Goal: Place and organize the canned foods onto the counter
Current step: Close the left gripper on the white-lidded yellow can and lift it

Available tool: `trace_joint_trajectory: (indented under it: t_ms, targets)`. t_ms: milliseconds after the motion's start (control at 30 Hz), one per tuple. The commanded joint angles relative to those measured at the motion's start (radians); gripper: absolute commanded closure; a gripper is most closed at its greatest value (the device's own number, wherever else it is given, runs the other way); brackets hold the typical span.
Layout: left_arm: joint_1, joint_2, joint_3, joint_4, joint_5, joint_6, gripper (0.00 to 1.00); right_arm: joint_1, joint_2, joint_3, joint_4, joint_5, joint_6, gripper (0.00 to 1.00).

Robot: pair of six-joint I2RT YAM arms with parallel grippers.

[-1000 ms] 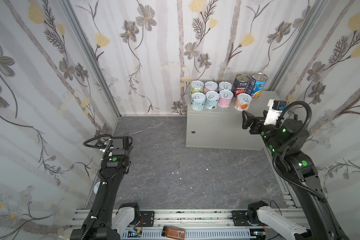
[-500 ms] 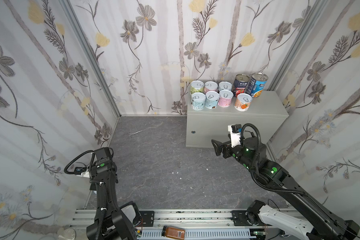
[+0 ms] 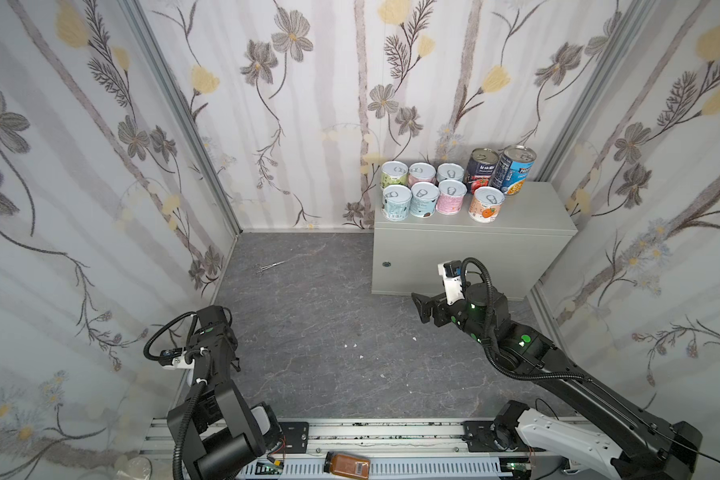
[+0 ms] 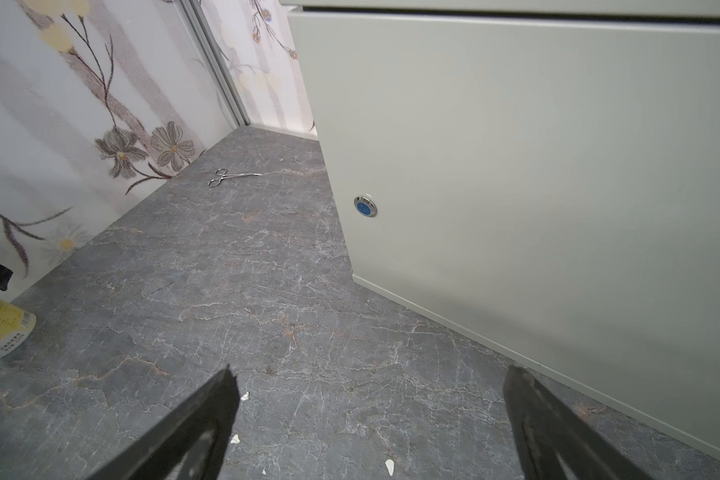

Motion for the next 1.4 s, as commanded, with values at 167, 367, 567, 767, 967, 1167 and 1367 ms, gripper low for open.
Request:
trace_joint_trajectory:
  t_ms: [167, 367, 567, 767, 967, 1167, 1367]
  targets:
    - [0.046, 0.139, 0.022, 0.112, 0.000, 0.014, 0.01, 0.001, 0.028, -0.022, 0.074, 0.000, -0.004, 0.00]
    - [0.046, 0.203, 0.025, 0.137, 0.013, 0.010, 0.09, 0.003, 0.044, -0.021, 0.090, -0.006, -0.005, 0.00]
    - [0.045, 0.224, 0.028, 0.150, 0.045, 0.035, 0.22, 0.003, 0.039, -0.034, 0.093, 0.003, -0.007, 0.01]
    - [0.000, 0.145, 0.024, 0.165, 0.081, 0.075, 0.40, 0.003, 0.039, -0.070, 0.119, -0.002, 0.008, 0.01]
    - [-0.103, 0.106, 0.056, 0.170, 0.089, 0.121, 0.47, 0.003, 0.030, -0.090, 0.144, -0.007, 0.028, 0.02]
    - [-0.396, 0.155, 0.090, 0.172, 0.107, 0.091, 0.48, 0.000, 0.011, -0.135, 0.151, 0.014, 0.057, 0.01]
    - [-0.782, 0.305, 0.213, 0.172, 0.090, 0.053, 0.48, -0.027, -0.070, -0.302, 0.282, -0.048, 0.127, 0.00]
